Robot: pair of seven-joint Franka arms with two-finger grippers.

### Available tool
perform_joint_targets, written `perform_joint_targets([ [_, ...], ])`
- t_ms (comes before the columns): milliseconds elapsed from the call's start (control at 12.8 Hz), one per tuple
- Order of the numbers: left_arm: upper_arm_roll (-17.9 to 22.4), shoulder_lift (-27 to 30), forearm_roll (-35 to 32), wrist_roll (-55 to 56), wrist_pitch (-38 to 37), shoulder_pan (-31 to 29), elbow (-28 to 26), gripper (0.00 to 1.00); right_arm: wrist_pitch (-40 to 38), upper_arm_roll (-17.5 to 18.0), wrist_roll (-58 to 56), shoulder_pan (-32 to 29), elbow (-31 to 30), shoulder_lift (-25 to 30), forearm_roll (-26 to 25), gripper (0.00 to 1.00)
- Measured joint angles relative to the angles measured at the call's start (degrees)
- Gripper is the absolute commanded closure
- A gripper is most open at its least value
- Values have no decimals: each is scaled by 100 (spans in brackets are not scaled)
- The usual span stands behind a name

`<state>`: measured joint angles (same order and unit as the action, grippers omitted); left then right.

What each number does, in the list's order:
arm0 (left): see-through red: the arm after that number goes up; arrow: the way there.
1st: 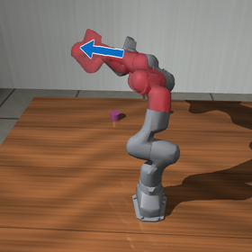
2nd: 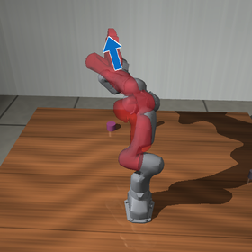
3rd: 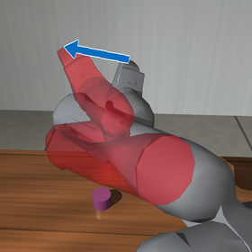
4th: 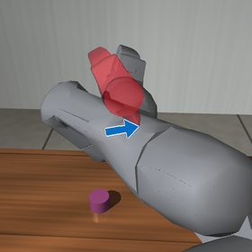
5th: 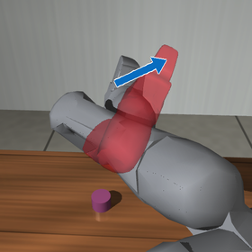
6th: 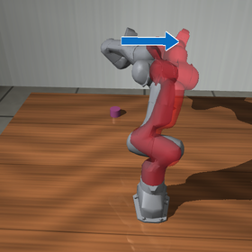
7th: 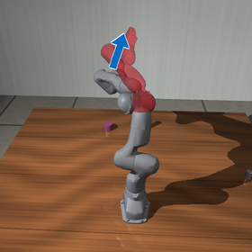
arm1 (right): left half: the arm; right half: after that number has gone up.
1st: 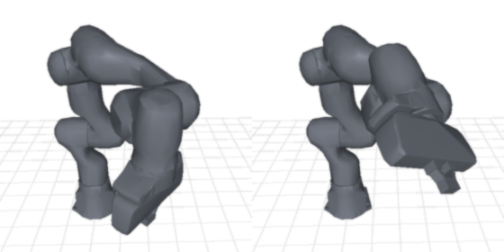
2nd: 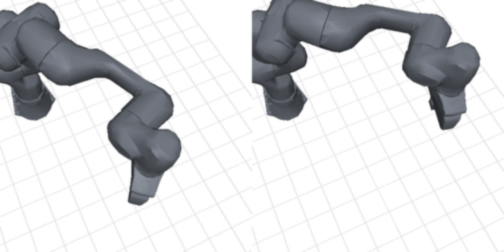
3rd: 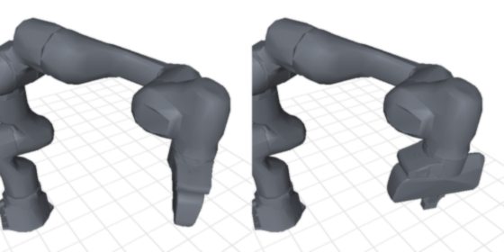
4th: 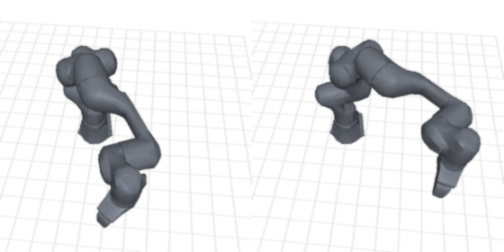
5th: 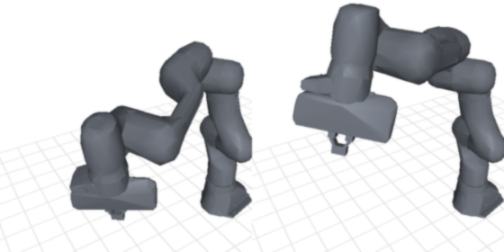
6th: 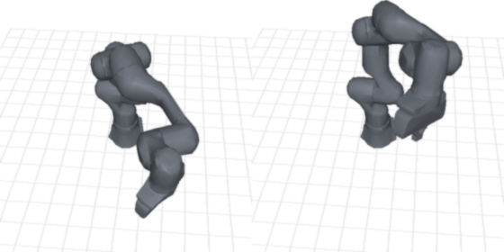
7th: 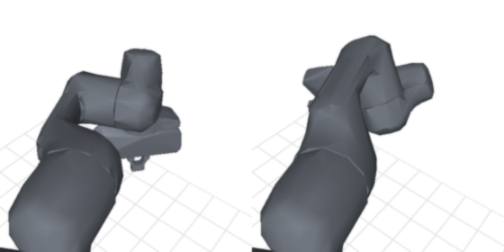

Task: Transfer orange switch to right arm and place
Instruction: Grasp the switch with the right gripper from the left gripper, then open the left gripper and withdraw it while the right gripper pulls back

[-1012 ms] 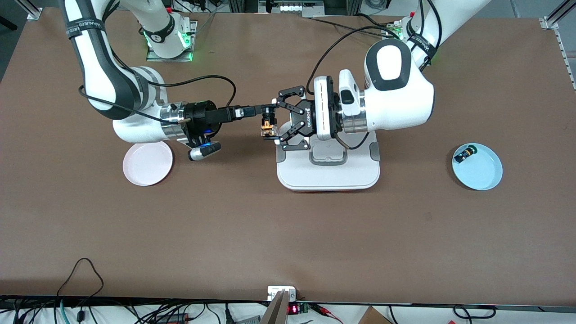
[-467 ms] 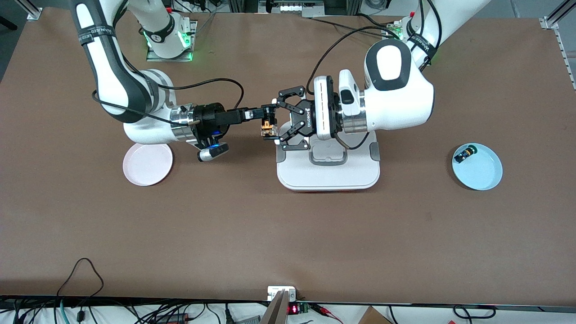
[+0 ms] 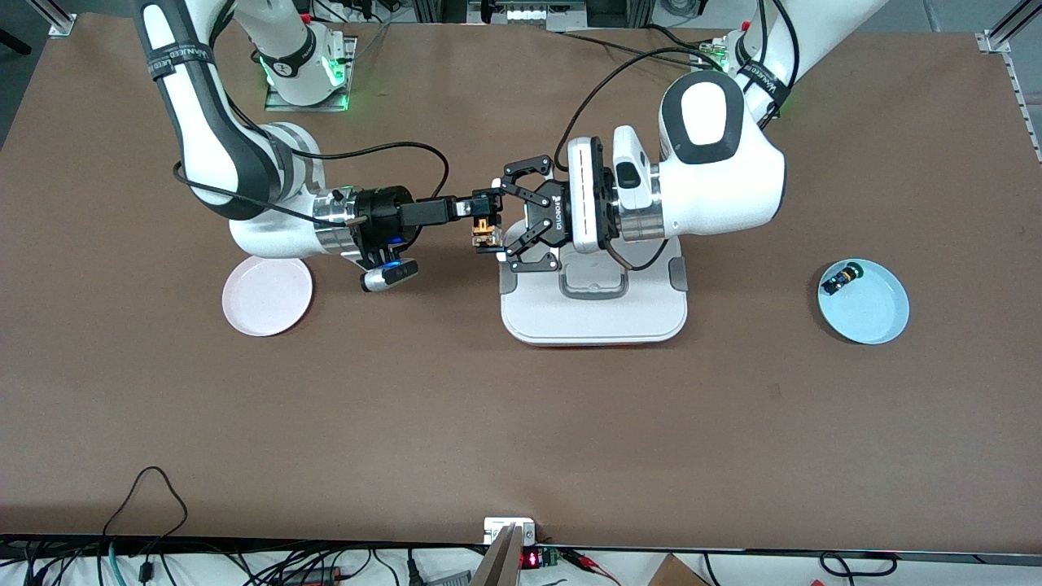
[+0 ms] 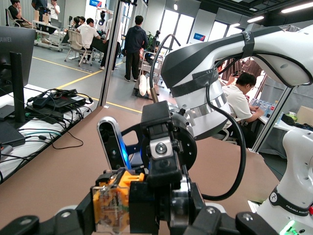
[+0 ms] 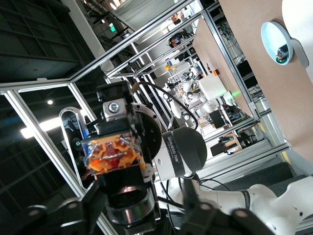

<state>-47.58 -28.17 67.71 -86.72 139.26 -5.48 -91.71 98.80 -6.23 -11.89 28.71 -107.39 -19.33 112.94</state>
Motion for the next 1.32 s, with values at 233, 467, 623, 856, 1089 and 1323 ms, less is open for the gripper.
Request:
perform_joint_targets([
  [233,6,-1,28,16,5,-4,-20,83,2,-7,-206,-9,24,0,20,74],
  [467,6,-1,28,14,5,-4,-20,2,2,-7,-220,-9,24,0,20,74],
  [623,-1,0,28,-8,4,-2,-19,0,3,-6,-226,-7,24,-4,20,74],
  [856,-4,0,28,-12,1,2,-36,0,3,-6,-226,-5,24,-19,20,74],
  [1089,-5,4,28,-10,-71,-27,-38,0,3,-6,-241,-6,24,-20,20,74],
  [1323,1,52,29,239,-902,-424,-30,0,17,-15,-539,-48,24,-20,14,75],
])
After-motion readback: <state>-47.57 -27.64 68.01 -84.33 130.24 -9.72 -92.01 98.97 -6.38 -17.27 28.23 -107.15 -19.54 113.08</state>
